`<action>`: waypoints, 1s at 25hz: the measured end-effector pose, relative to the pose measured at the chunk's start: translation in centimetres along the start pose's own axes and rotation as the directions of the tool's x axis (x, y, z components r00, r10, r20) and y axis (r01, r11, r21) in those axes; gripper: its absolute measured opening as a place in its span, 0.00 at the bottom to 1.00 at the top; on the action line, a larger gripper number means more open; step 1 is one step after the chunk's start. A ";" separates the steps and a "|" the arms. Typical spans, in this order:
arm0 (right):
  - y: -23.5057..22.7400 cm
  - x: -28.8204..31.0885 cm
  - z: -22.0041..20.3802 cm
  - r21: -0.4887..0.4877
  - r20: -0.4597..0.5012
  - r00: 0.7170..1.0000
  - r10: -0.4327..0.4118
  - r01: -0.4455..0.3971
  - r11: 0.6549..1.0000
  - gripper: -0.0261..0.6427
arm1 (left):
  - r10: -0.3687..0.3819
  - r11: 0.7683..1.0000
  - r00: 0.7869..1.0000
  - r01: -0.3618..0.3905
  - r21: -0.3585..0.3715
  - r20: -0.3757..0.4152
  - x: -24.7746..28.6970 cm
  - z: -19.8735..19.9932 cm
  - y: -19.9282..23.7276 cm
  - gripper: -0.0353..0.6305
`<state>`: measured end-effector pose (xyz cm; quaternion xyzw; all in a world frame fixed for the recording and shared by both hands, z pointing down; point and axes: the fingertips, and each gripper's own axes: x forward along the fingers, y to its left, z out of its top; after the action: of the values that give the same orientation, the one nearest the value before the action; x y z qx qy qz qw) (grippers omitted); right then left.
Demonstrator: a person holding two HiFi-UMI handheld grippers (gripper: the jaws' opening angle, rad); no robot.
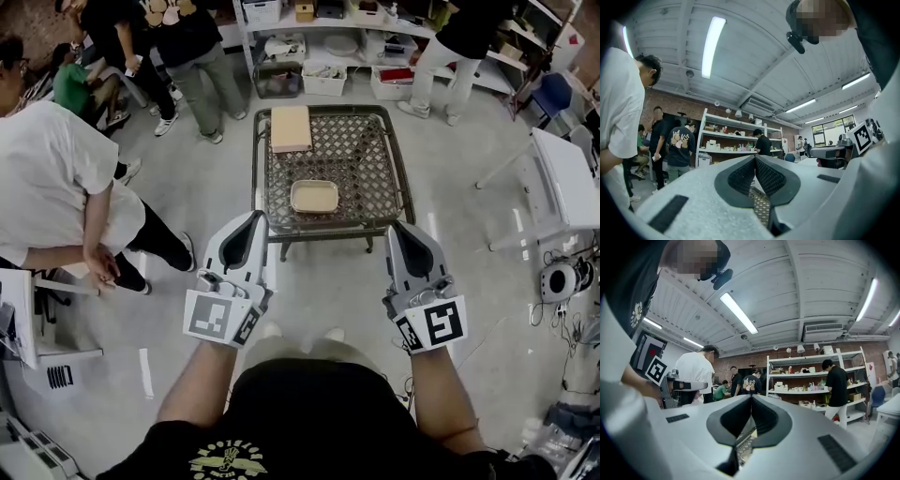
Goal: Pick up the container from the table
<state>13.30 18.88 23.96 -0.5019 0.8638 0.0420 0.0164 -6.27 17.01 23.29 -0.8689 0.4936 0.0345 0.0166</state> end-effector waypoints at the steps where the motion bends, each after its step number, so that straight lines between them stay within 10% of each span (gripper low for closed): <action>1: -0.3 -0.1 0.0 0.003 -0.003 1.000 0.008 -0.008 1.000 0.06 | 0.010 1.000 1.000 -0.010 0.003 0.001 0.0 0.1 -0.3 0.07; 25: -1.2 9.2 -1.5 0.042 -0.006 0.999 0.048 -0.048 0.998 0.06 | 0.020 0.999 0.999 -0.019 0.030 -0.049 3.7 -1.4 6.8 0.07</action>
<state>9.75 10.20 24.75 -0.4806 0.8764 0.0225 0.0229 -10.18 10.28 24.44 -0.8643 0.5027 0.0058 0.0167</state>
